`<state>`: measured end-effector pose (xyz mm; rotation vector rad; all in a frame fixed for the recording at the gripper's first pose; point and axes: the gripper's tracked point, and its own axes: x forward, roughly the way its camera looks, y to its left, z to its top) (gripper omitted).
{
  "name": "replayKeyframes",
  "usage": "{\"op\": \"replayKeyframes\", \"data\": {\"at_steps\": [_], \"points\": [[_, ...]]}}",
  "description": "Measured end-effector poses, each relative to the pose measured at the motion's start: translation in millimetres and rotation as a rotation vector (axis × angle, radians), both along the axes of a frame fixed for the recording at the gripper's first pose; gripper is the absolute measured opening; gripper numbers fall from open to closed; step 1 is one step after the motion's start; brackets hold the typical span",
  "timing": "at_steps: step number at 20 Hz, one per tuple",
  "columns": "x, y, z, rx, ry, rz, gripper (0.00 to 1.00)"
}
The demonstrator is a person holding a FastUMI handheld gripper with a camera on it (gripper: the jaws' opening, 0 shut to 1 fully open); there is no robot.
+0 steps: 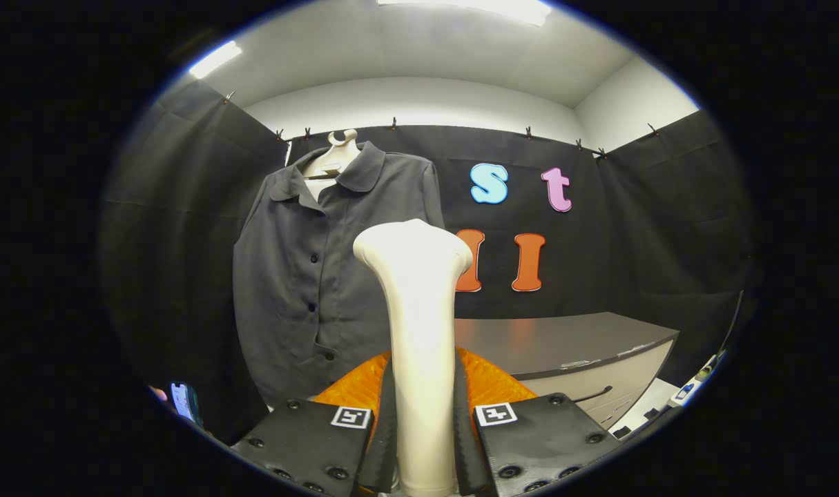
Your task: Iron the clothes twice with a garment steamer, once on the left side and once on the right side.
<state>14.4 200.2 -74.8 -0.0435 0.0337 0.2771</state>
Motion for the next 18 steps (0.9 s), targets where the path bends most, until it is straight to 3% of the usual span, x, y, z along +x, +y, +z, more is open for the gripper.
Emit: {"op": "replayKeyframes", "data": {"at_steps": [18], "points": [[5, -27, -4, -0.005, -0.008, 0.013, 0.41]]}}
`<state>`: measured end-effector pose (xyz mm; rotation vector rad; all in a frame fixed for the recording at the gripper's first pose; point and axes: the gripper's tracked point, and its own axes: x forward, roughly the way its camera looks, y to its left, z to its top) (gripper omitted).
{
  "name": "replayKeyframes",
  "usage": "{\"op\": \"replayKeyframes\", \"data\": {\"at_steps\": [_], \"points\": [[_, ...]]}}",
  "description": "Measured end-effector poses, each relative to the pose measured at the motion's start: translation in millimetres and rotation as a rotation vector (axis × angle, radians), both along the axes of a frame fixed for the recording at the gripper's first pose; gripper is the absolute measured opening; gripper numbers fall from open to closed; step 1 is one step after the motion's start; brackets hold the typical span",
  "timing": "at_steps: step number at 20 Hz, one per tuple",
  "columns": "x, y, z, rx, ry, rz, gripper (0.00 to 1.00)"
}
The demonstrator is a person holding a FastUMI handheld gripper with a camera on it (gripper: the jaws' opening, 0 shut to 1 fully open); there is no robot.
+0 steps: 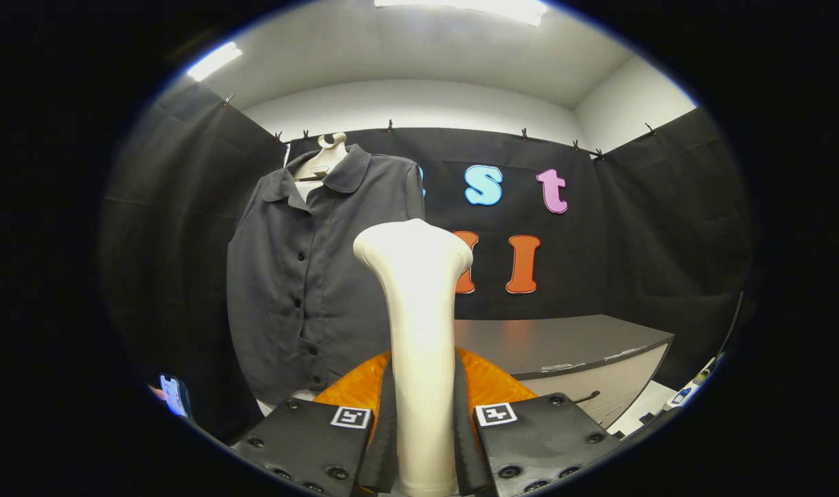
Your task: Iron the clothes twice with a garment steamer, once on the left side and once on the right side.
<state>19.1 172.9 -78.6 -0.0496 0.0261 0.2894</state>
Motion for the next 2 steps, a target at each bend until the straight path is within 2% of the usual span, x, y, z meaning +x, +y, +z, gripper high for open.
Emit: {"op": "replayKeyframes", "data": {"at_steps": [2], "points": [[0.8, 0.5, -0.9, -0.001, 0.002, 0.003, 0.41]]}}
